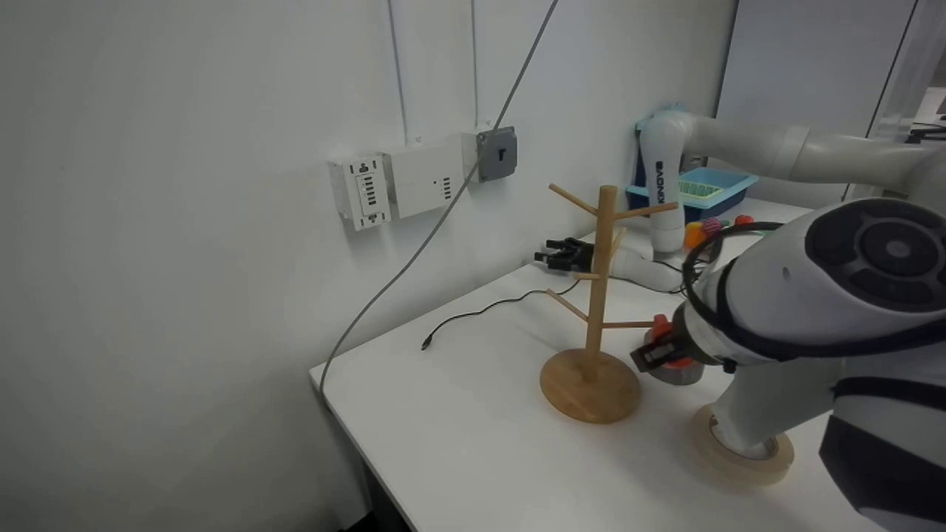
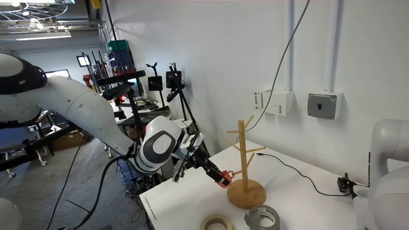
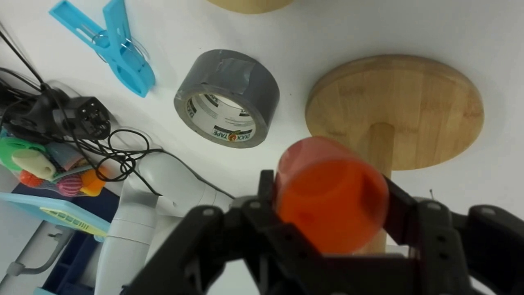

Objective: Pick the orange cup and hang it on the wooden stand

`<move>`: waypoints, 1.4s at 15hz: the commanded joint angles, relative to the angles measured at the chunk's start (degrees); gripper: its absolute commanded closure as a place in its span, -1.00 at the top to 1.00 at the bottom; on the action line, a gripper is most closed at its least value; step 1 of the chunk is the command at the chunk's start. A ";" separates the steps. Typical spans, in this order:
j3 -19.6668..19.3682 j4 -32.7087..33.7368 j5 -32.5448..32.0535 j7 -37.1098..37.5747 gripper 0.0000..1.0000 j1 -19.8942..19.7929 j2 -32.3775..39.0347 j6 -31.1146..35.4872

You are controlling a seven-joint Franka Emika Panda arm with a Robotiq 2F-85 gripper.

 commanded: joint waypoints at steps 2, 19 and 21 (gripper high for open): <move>1.77 2.60 2.40 -2.29 -0.33 -2.29 1.19 -1.37; 3.72 4.68 2.01 -2.38 1.00 -4.54 1.73 -1.29; 3.47 3.91 1.82 -2.84 1.00 -4.06 0.60 -0.95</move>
